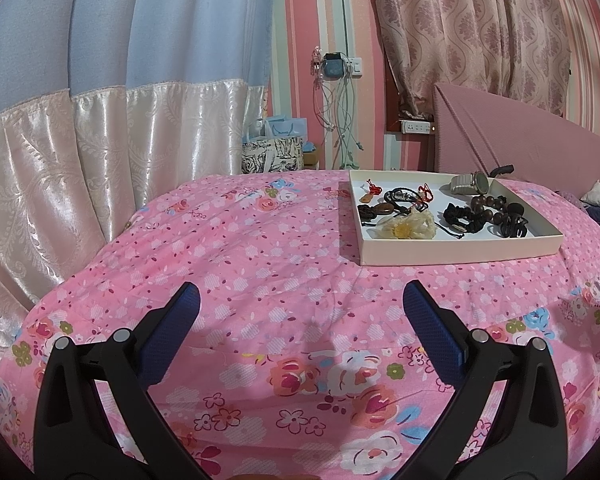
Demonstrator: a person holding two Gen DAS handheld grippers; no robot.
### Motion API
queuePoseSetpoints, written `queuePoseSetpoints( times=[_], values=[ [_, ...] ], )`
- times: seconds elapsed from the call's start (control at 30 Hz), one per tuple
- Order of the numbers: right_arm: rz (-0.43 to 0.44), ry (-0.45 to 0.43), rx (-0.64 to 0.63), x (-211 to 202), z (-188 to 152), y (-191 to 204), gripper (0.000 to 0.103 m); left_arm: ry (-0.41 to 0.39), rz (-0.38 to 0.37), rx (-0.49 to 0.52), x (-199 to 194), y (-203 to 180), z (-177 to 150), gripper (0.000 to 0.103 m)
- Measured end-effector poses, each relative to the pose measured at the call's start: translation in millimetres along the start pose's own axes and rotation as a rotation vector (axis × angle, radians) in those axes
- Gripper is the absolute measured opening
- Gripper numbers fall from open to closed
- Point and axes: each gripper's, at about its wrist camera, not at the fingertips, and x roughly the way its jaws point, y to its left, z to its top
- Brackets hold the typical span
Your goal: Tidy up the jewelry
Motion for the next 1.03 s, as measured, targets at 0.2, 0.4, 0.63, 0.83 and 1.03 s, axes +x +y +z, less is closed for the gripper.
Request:
queuePoseSetpoints(
  times=[0.2, 0.4, 0.63, 0.83, 1.03],
  values=[
    [-0.002, 0.001, -0.001, 0.2, -0.5, -0.1, 0.101, 0.0, -0.001, -0.002, -0.1, 0.2, 0.7, 0.1],
    [-0.002, 0.003, -0.002, 0.3, -0.8, -0.6, 0.101, -0.001, 0.0, -0.001, 0.2, 0.0, 0.7, 0.1],
    [-0.001, 0.003, -0.001, 0.6, -0.2, -0.5, 0.101, 0.0, 0.0, -0.002, -0.6, 0.3, 0.9, 0.1],
    [0.0, 0.004, -0.002, 1.0, 0.2, -0.5, 0.101, 0.002, 0.004, -0.007, -0.1, 0.8, 1.0, 0.1],
    [0.0, 0.008, -0.003, 1.1, -2.0, -1.4, 0.101, 0.006, 0.002, -0.011, -0.1, 1.6, 1.3, 0.1]
  ],
)
